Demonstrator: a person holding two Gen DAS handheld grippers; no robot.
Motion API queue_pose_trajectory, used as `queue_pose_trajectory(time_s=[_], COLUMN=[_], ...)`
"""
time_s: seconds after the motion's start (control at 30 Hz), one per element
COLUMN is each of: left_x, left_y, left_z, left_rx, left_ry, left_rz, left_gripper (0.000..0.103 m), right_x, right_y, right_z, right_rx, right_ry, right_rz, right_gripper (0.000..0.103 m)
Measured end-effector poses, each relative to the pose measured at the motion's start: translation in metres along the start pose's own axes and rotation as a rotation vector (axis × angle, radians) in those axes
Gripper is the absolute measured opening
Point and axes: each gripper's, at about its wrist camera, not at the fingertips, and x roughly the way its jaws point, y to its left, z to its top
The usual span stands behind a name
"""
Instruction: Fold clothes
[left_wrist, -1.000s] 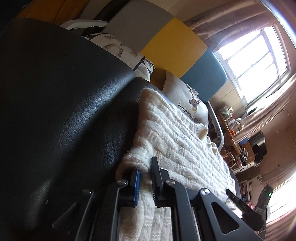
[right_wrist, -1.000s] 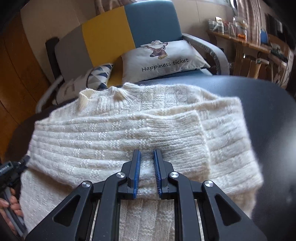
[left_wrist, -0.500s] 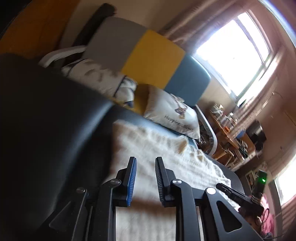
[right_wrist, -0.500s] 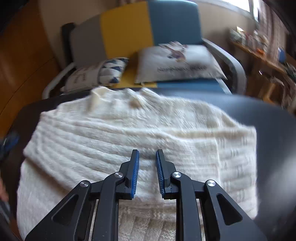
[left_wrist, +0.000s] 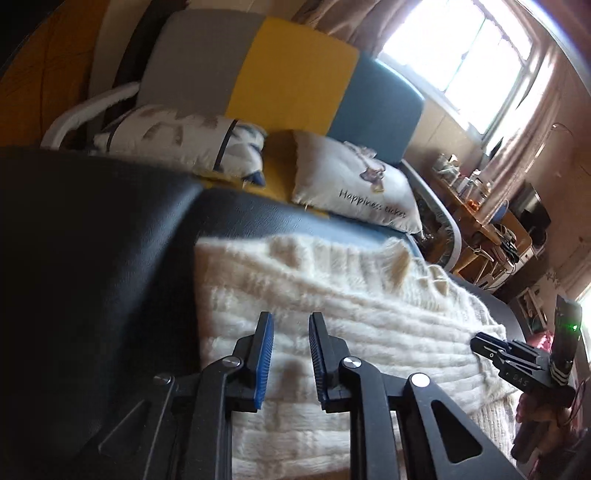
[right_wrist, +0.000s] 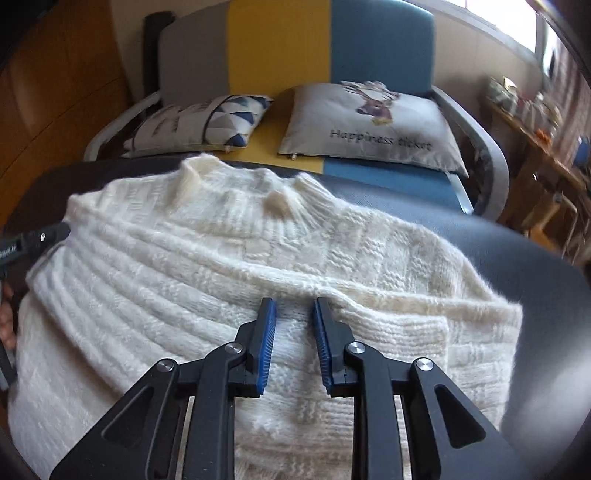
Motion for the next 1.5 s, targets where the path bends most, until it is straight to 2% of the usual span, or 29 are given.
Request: queue_pose_trajectory(time_s=[0.1, 0.17, 0.23, 0.27, 0.3, 0.37, 0.4, 0.43, 0.5, 0.6, 0.77, 0.83, 0.93, 1.07, 1.17, 1.27, 1.4, 1.5], left_x=[0.006, 0.022, 0.039, 0.048, 0.057, 0.078, 0.087, 0.086, 0.08, 0.071, 0.071, 0.083, 0.11, 0.127, 0.123, 0.115, 0.085, 0.055], left_y=[-0.016, -0.03, -0.043, -0.047, -0.05, -0.042, -0.034, -0.029, -0.023, -0.024, -0.066, -0.084, -0.096, -0.075, -0.068, -0.07, -0.066, -0.046], left_z=[0.014, 0.023, 0.029, 0.03, 0.031, 0.033, 0.032, 0.031, 0.03, 0.029, 0.041, 0.043, 0.045, 0.046, 0.04, 0.038, 0.037, 0.032], left_rx=[0.062, 0.113, 0.168, 0.196, 0.222, 0.199, 0.167, 0.144, 0.108, 0.091, 0.21, 0.27, 0.29, 0.154, 0.116, 0.128, 0.154, 0.126], left_ry=[-0.012, 0.017, 0.047, 0.056, 0.066, 0.122, 0.148, 0.148, 0.134, 0.119, 0.091, 0.109, 0.16, 0.188, 0.168, 0.151, 0.072, 0.02], left_rz=[-0.043, -0.056, -0.054, -0.027, 0.006, 0.06, 0.094, 0.095, 0.076, 0.042, -0.082, -0.087, -0.04, -0.026, -0.046, -0.037, -0.021, -0.01], left_gripper=[0.02, 0.02, 0.02, 0.02, 0.02, 0.02, 0.019, 0.018, 0.018, 0.019, 0.019, 0.019, 0.02, 0.018, 0.018, 0.019, 0.022, 0.022], right_x=[-0.005, -0.002, 0.005, 0.011, 0.016, 0.03, 0.038, 0.047, 0.06, 0.055, 0.039, 0.039, 0.045, 0.061, 0.061, 0.057, 0.026, 0.004], right_y=[0.014, 0.025, 0.033, 0.037, 0.038, 0.036, 0.032, 0.027, 0.014, 0.007, 0.004, -0.004, -0.016, -0.029, -0.039, -0.039, -0.04, -0.051], right_z=[0.014, 0.025, 0.036, 0.041, 0.045, 0.053, 0.057, 0.059, 0.059, 0.057, 0.06, 0.061, 0.064, 0.068, 0.063, 0.056, 0.05, 0.036], right_rx=[-0.058, -0.091, -0.112, -0.124, -0.125, -0.106, -0.092, -0.072, -0.025, -0.003, -0.068, -0.072, -0.065, -0.044, 0.016, 0.031, 0.014, 0.02], right_ry=[-0.029, -0.036, -0.033, -0.027, -0.018, -0.003, 0.01, 0.032, 0.057, 0.034, 0.004, 0.009, 0.021, 0.044, 0.016, -0.013, -0.025, -0.031], right_rz=[0.073, 0.125, 0.163, 0.172, 0.174, 0.149, 0.12, 0.074, 0.022, 0.055, 0.045, 0.034, 0.058, 0.042, 0.027, 0.017, 0.034, 0.023], right_gripper=[0.023, 0.023, 0.023, 0.023, 0.023, 0.023, 0.023, 0.023, 0.023, 0.023, 0.023, 0.023, 0.023, 0.023, 0.021, 0.022, 0.028, 0.035])
